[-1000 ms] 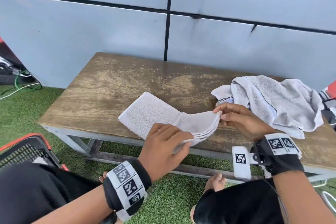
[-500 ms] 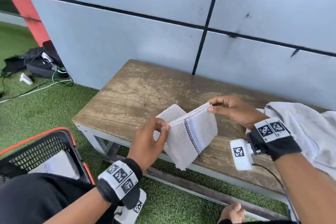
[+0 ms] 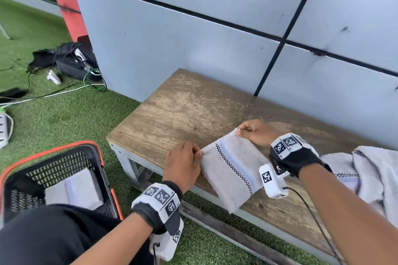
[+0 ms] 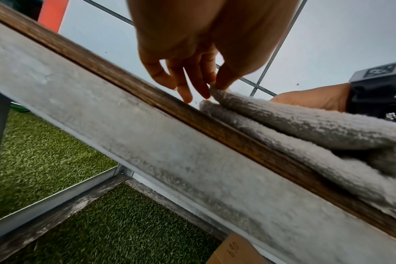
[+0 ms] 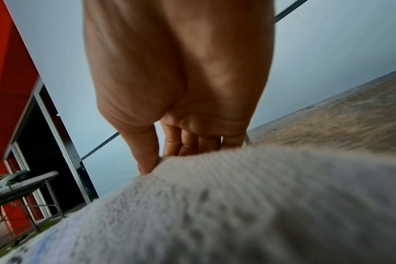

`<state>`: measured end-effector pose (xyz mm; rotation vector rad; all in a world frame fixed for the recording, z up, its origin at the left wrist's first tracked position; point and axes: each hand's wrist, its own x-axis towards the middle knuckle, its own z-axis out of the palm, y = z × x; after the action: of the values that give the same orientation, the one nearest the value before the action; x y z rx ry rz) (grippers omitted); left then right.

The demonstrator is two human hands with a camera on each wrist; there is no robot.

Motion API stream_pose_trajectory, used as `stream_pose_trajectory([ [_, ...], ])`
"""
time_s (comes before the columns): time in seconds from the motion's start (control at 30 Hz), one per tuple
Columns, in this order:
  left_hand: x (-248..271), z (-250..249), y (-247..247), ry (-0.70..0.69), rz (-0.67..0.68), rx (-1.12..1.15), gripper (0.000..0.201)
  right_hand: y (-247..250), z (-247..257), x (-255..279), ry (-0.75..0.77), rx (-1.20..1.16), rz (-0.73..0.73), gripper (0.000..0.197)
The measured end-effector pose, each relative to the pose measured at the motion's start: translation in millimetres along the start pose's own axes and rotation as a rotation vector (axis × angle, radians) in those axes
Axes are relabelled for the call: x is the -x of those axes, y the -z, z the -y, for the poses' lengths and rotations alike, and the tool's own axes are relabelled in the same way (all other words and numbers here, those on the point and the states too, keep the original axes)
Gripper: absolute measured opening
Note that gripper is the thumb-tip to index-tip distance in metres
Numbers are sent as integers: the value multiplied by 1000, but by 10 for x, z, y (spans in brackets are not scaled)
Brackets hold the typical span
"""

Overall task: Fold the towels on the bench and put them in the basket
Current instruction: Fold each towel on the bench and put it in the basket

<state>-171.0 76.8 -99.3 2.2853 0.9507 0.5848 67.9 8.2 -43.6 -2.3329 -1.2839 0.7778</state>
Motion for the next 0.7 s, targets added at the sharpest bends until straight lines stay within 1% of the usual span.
stream_pose_trajectory([
  [0.1, -37, 7, -12, 39, 34, -7, 10, -13, 43, 0, 4, 57, -2, 22],
  [0.3, -112, -7, -9, 70, 75, -55, 10, -43, 59, -3, -27, 177, -39, 22],
  [0.37, -121, -25, 6, 66, 73, -66, 9, -54, 79, 19, 19, 191, 0, 32],
  [0.4, -131, -33, 14, 62, 75, -73, 12, -61, 99, 37, 52, 207, 25, 35],
  [0.47, -144, -69, 27, 65, 93, -78, 17, -71, 128, 88, 99, 252, 47, 27],
  [0.53, -164, -121, 36, 78, 125, -45, 17, -73, 114, 177, 100, 275, 30, 21],
  [0.63, -205, -225, -43, 44, 232, 61, 16, -39, -51, 414, 34, 283, -29, 17],
  [0.7, -207, -316, -132, 4, 303, 84, 16, -8, -210, 644, -17, 265, -21, 17],
])
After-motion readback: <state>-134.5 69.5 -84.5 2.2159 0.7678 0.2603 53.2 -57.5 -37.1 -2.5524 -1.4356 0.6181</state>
